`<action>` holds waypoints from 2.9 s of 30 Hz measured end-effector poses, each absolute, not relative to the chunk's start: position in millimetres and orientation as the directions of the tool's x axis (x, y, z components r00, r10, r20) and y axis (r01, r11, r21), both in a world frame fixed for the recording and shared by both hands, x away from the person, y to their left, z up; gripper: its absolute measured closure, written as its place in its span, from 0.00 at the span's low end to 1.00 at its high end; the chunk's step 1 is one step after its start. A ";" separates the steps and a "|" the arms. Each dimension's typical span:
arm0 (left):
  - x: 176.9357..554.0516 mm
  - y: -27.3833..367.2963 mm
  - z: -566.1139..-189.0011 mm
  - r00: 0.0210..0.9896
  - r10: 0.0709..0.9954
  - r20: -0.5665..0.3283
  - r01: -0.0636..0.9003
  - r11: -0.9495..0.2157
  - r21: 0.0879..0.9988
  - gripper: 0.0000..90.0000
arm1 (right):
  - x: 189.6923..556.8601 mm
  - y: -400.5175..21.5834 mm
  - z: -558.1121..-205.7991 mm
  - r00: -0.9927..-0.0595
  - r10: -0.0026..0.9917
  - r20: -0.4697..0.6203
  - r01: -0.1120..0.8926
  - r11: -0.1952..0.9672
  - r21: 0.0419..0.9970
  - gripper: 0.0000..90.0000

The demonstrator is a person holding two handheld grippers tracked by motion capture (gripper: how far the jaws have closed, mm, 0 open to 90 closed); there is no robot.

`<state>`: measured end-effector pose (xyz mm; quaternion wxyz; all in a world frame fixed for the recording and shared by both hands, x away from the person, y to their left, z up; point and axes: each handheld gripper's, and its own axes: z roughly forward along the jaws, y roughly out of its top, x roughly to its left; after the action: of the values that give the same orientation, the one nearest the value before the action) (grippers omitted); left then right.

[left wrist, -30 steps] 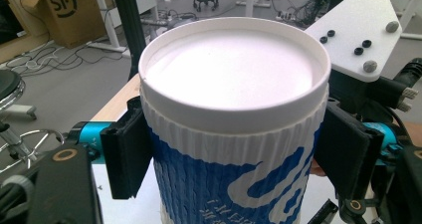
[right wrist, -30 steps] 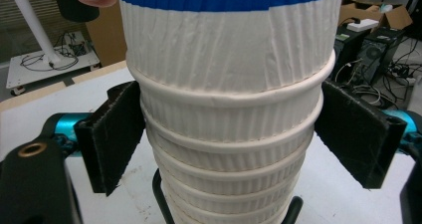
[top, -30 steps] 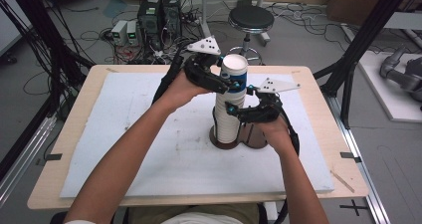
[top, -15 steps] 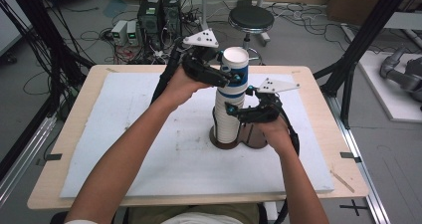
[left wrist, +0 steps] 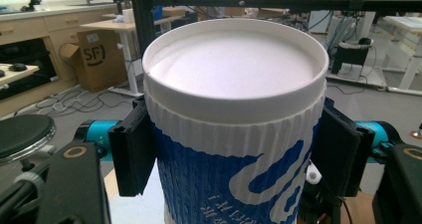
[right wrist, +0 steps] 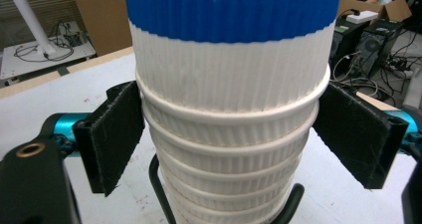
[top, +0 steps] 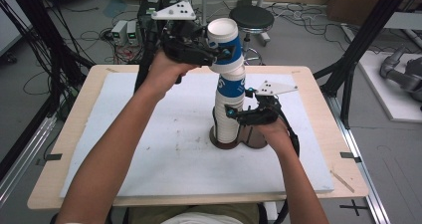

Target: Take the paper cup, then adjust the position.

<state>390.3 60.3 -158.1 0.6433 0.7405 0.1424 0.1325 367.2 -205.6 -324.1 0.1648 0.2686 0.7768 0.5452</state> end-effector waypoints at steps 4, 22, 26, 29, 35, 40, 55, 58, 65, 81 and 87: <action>385.2 80.0 -167.8 0.916 0.401 0.008 0.052 -0.140 0.989 0.31 | 359.6 -211.0 -324.9 -0.796 0.604 0.013 0.223 0.273 0.936 0.16; 350.8 150.6 -282.0 0.860 0.509 -0.028 0.152 -0.205 0.967 0.30 | 328.5 -243.1 -347.4 -0.785 0.619 0.005 0.236 0.292 0.927 0.15; 347.0 152.2 -300.7 0.860 0.510 -0.038 0.171 -0.217 0.961 0.30 | 326.0 -245.5 -348.9 -0.789 0.615 -0.002 0.226 0.294 0.929 0.15; 342.0 150.8 -310.5 0.861 0.506 -0.042 0.177 -0.221 0.959 0.30 | 320.5 -245.7 -347.6 -0.810 0.586 -0.009 0.196 0.285 0.938 0.15; 331.3 148.9 -322.8 0.857 0.513 -0.045 0.180 -0.215 0.960 0.30 | 316.2 -244.2 -347.0 -0.833 0.553 0.008 0.199 0.286 0.937 0.15; 330.8 148.6 -326.0 0.856 0.513 -0.062 0.194 -0.208 0.959 0.30 | 312.9 -239.9 -343.8 -0.852 0.524 0.004 0.182 0.290 0.940 0.16; 317.3 132.7 -323.5 0.889 0.457 -0.043 0.170 -0.242 0.955 0.30 | 296.7 -216.8 -341.2 -0.917 0.399 -0.002 0.130 0.302 0.944 0.16; 316.1 129.1 -323.0 0.897 0.439 -0.051 0.166 -0.229 0.959 0.30 | 293.2 -206.9 -342.3 -0.928 0.371 0.005 0.130 0.314 0.941 0.16; 314.9 118.1 -327.8 0.918 0.392 -0.048 0.157 -0.249 0.956 0.30 | 293.8 -188.3 -352.6 -0.931 0.365 0.019 0.143 0.316 0.938 0.16; 309.1 93.2 -330.2 0.956 0.289 -0.041 0.114 -0.240 0.964 0.30 | 297.7 -164.1 -365.4 -0.948 0.314 0.053 0.161 0.327 0.931 0.16; 308.7 84.7 -331.2 0.964 0.264 -0.044 0.109 -0.239 0.965 0.30 | 302.8 -154.2 -372.8 -0.948 0.309 0.070 0.166 0.297 0.940 0.16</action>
<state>308.7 84.7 -331.2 0.6053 0.7844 0.1189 0.0639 302.8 -154.2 -372.8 0.0622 0.1481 0.8029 0.5741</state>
